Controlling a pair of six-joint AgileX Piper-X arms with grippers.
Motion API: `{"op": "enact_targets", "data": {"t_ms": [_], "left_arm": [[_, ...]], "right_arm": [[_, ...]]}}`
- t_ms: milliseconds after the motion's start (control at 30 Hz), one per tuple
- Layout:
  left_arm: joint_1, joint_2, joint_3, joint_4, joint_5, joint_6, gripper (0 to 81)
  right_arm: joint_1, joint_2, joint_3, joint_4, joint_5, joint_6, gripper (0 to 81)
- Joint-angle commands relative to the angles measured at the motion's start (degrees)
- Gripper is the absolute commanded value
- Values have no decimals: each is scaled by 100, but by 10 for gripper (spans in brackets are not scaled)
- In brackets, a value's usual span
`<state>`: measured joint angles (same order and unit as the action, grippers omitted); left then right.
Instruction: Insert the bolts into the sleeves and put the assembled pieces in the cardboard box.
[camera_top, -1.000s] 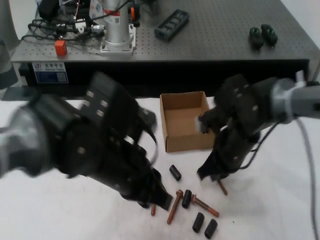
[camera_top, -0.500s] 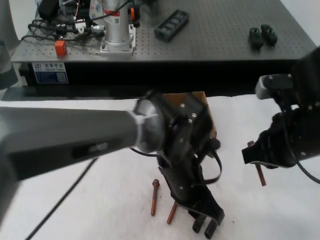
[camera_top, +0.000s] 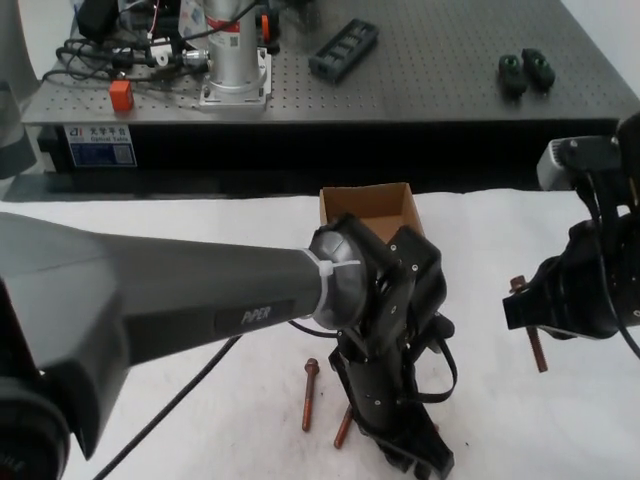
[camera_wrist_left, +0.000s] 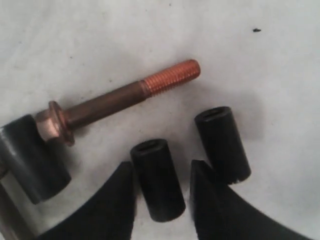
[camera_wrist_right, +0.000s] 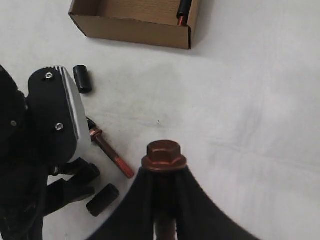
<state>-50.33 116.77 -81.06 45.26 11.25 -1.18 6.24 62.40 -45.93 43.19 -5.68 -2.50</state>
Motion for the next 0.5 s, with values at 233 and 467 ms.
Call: {"op": "enact_targets", "data": {"t_ms": [233, 467], "left_arm": [[-30, -410, -19, 4, -50, 19, 7], [-30, -2611, 1994, -2285, -284, -602, 7]], "right_arm": [[-27, -561, -17, -111, -521, 291, 5], [6, -1680, 244, -1484, -1723, 1403, 5]]}}
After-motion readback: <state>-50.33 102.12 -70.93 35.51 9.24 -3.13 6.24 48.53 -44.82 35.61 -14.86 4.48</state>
